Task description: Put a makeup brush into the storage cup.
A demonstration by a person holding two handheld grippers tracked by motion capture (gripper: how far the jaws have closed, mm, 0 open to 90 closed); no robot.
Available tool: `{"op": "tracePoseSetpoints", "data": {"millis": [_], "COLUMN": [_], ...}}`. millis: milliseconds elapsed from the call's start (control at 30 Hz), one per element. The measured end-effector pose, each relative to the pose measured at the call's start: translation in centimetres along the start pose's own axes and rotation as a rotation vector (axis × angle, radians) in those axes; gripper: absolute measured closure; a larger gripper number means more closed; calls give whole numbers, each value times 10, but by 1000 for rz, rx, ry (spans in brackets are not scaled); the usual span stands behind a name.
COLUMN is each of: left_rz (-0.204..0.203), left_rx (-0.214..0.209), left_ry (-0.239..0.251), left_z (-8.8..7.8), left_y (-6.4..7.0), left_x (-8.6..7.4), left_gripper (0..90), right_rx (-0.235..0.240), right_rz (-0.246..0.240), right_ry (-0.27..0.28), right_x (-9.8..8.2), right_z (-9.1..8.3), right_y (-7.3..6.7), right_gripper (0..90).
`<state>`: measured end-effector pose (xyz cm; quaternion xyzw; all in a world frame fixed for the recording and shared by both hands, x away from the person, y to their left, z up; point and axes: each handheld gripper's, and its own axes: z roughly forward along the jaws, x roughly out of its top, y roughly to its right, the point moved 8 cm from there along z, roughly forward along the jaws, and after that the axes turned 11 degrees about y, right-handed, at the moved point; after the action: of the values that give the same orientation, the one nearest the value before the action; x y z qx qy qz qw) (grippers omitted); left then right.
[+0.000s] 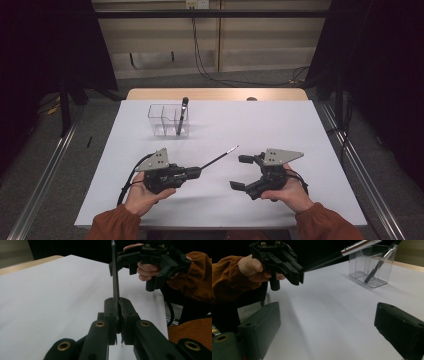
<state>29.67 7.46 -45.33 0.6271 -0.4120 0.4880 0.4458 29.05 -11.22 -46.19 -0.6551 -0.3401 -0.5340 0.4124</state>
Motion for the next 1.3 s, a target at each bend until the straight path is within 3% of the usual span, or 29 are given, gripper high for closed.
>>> {"op": "tracePoseSetpoints", "data": {"millis": [233, 600, 1300], "left_rz": [5, 1, 16], "left_rx": [-21, -34, -56], "left_ry": [-6, -24, -50], "left_z": [2, 8, 11], "left_y": [5, 7, 12], "left_x": [0, -7, -13], "left_gripper": [854, 854, 852], "right_rx": [13, 43, 98], "right_rz": [25, 59, 153], "right_ry": [43, 66, 129], "right_x": [10, 12, 18], "right_z": [8, 11, 13], "right_y": [-1, -3, -2], "right_gripper": [200, 423, 711]}}
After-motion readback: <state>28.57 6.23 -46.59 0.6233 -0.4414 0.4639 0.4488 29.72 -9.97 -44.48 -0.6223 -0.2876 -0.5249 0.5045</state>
